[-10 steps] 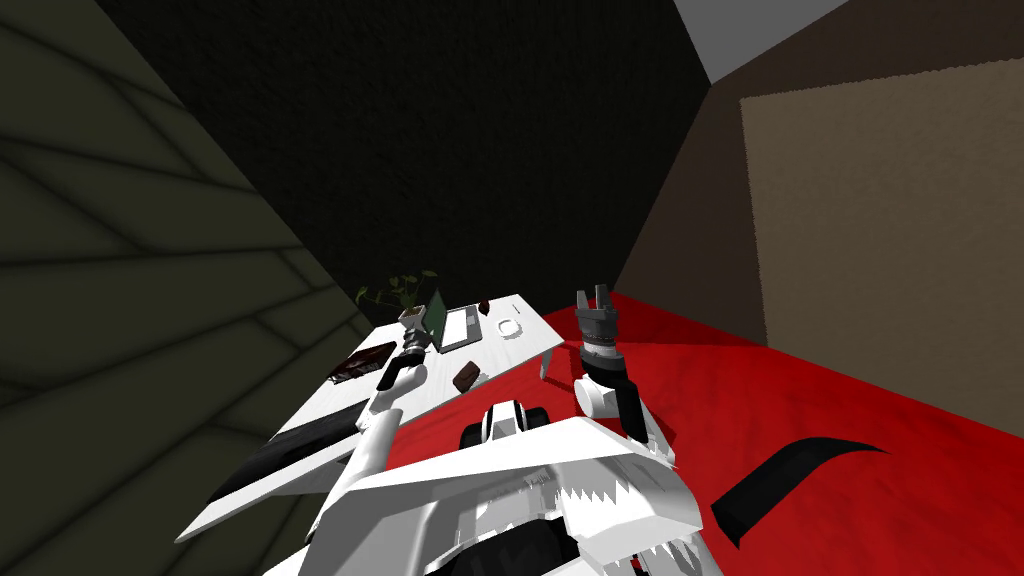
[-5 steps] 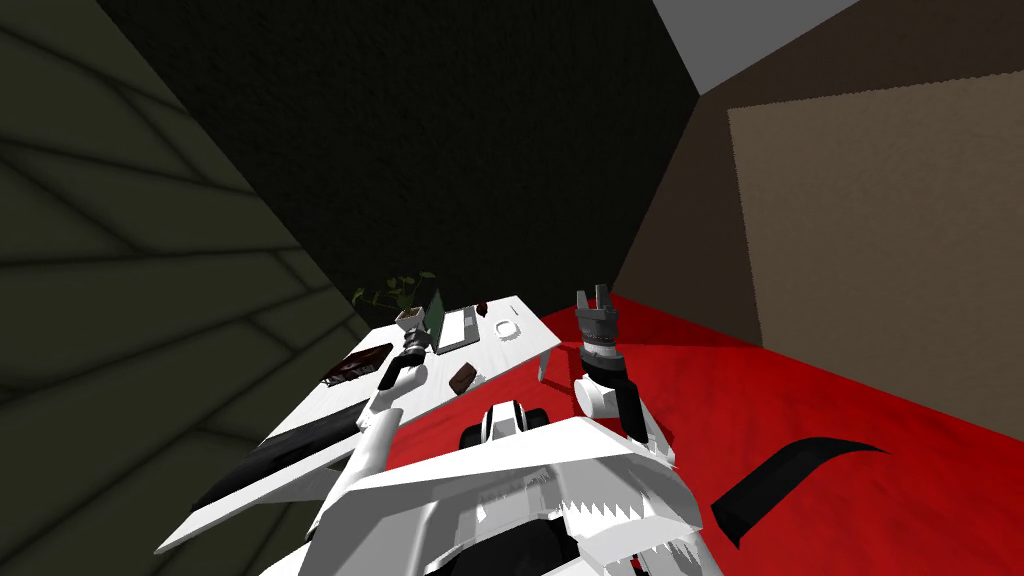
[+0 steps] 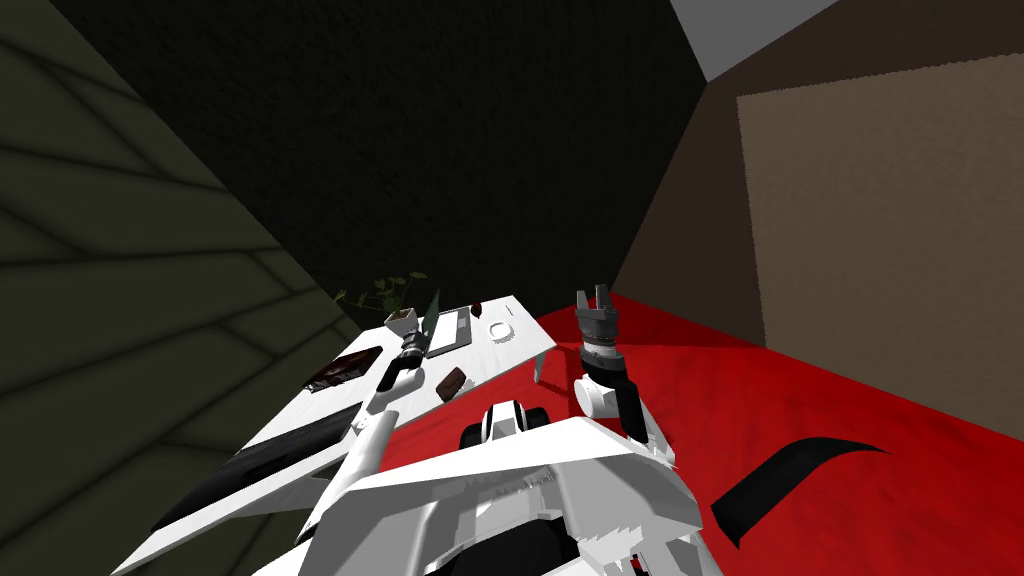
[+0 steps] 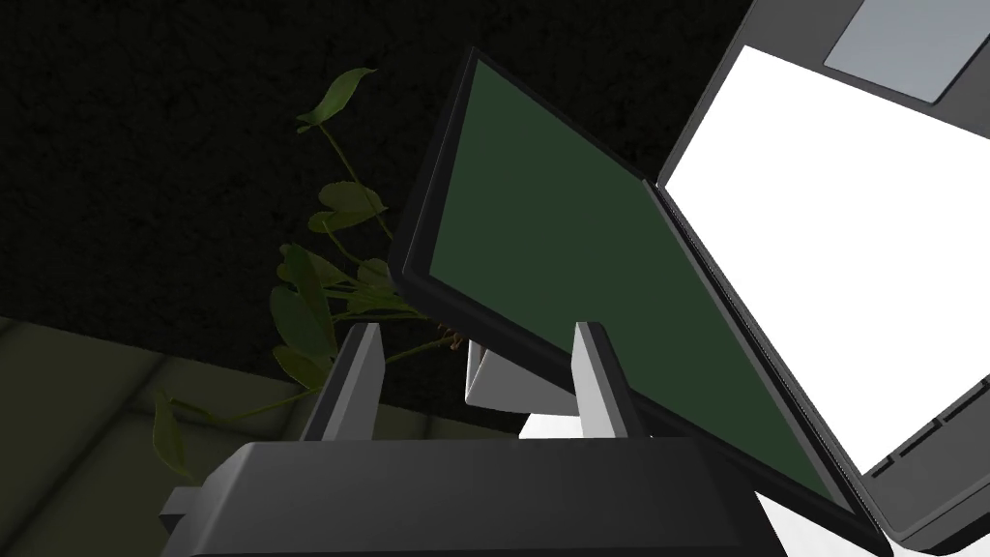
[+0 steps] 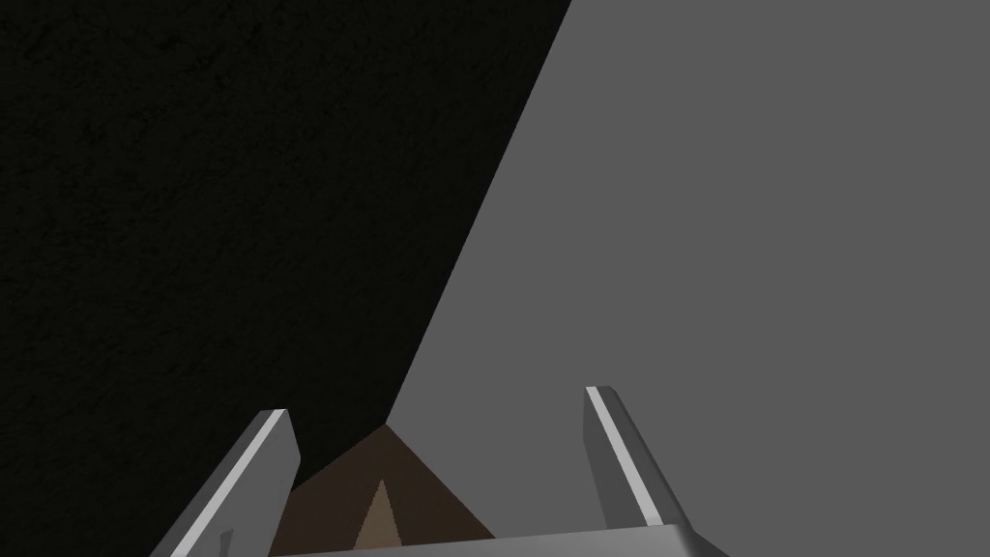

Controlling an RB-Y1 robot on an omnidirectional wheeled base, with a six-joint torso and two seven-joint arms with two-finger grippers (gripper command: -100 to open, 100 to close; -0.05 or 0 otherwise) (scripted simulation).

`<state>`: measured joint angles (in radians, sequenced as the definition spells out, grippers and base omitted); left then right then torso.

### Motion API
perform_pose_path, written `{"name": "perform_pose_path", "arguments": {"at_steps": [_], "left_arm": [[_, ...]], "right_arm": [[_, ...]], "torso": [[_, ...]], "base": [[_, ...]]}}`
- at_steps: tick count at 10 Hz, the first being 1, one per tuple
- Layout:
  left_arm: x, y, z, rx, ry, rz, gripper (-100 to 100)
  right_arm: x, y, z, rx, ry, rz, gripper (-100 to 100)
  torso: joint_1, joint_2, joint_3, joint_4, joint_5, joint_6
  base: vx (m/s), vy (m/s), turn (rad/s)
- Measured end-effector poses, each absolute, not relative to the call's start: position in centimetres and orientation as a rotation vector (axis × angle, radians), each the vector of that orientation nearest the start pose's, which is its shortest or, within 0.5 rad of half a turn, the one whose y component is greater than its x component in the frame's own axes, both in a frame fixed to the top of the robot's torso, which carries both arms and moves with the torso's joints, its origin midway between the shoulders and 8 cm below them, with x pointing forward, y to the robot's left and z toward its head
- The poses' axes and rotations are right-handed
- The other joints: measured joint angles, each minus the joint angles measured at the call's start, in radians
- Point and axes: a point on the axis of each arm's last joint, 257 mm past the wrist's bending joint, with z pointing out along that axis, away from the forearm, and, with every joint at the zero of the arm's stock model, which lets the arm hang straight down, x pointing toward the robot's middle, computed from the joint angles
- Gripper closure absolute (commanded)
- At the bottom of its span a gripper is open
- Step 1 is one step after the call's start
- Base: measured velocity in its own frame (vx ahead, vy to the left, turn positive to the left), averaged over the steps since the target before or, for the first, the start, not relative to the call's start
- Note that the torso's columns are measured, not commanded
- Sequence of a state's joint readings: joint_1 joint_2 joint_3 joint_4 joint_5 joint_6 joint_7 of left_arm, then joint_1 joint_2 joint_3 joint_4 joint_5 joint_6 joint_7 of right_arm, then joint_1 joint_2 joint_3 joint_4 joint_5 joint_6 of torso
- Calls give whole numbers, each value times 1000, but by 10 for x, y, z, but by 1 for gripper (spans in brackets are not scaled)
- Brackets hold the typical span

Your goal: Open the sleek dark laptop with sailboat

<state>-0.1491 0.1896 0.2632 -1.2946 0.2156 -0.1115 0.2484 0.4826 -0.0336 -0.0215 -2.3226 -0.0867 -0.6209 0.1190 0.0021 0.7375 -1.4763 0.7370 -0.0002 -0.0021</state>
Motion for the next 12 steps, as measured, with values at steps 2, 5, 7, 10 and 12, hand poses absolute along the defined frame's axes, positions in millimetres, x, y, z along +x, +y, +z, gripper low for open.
{"name": "perform_pose_path", "arguments": {"at_steps": [2, 5, 7, 10, 12], "left_arm": [[560, 416, -233, -1444, 865, -1199, 100], [555, 419, -243, -1399, 923, -1135, 100], [549, 421, -251, -1361, 959, -1090, 100], [537, 424, -267, -1281, 1031, -1006, 100], [529, 425, -277, -1224, 1083, -951, 100]], "right_arm": [[310, -285, 70, 503, 484, 1266, 0], [310, -285, 70, 503, 484, 1266, 0], [310, -285, 70, 503, 484, 1266, 0], [310, -285, 70, 503, 484, 1266, 0], [310, -285, 70, 503, 484, 1266, 0]], "torso": [[-2, 1, 0, 1, -1, 2], [-3, 1, 1, 2, -1, 1], [-5, 2, 1, 2, -2, 2], [-5, 3, 2, 3, -2, 2], [-3, 3, 2, 3, -2, 2]], "base": [[13, -105, 1], [43, -69, 17], [66, -91, 29], [66, -99, 29], [81, -82, 25]]}}
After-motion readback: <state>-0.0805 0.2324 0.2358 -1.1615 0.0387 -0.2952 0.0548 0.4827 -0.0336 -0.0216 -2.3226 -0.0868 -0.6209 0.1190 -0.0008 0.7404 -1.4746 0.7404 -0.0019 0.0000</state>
